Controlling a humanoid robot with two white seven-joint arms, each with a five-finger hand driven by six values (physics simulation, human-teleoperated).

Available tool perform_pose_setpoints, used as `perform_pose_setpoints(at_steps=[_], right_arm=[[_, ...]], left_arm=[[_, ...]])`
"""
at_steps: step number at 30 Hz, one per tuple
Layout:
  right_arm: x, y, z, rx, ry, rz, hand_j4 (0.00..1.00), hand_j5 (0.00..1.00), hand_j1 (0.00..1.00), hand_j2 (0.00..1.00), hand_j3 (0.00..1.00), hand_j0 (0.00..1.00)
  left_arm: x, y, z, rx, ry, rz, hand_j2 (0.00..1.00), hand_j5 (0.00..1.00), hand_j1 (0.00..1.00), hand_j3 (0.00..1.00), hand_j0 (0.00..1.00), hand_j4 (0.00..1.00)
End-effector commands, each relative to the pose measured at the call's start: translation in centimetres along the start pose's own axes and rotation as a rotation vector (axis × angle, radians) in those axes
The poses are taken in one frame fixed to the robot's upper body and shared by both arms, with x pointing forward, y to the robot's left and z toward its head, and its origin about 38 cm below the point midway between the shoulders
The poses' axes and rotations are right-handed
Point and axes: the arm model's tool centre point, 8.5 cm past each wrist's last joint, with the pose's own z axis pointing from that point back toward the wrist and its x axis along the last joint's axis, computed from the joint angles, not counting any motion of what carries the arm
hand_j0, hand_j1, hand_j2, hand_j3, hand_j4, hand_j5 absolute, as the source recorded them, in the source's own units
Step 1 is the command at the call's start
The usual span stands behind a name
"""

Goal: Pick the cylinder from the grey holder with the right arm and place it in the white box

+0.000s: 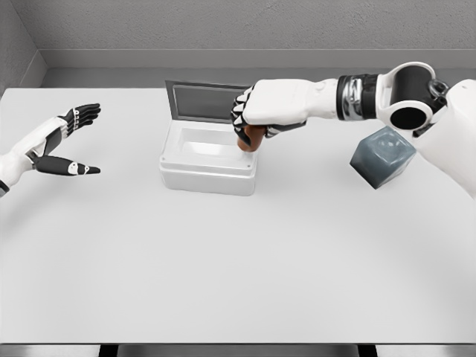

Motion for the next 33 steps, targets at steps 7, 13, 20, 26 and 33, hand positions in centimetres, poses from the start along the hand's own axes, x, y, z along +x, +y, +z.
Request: perform_pose_setpoints(at_steps=[7,13,20,26,33], right_arm=[[-0.5,0.1,-0.9,-0.002,0.006,-0.023,0.34,0.34,0.34,0.34,0.34,0.34],[-0.7,0.3,-1.4,0.008,0.006,-0.029,0.34,0.34,0.34,0.34,0.34,0.34],[-0.9,1.0,-2.1,0.029,0.014,-0.034,0.34,0.34,0.34,0.34,0.34,0.34],[-1.2,1.3,-2.3,0.033,0.021,-0.048,0.34,0.34,0.34,0.34,0.34,0.34],[-1.3,1.4,-2.2,0.045,0.031,-0.034,1.00,1.00,1.00,1.00,1.00,1.00]], left_arm=[[0.0,0.0,0.0,0.002,-0.001,0.004,1.00,1.00,1.00,1.00,1.00,1.00],[0.0,0.0,0.0,0.001,-0.001,0.005,1.00,1.00,1.00,1.00,1.00,1.00],[0.0,0.0,0.0,0.001,0.000,0.005,1.00,1.00,1.00,1.00,1.00,1.00],[0.0,-0.1,0.0,0.000,-0.002,0.005,1.00,1.00,1.00,1.00,1.00,1.00],[0.0,-0.1,0.0,-0.001,-0.001,0.005,1.00,1.00,1.00,1.00,1.00,1.00]])
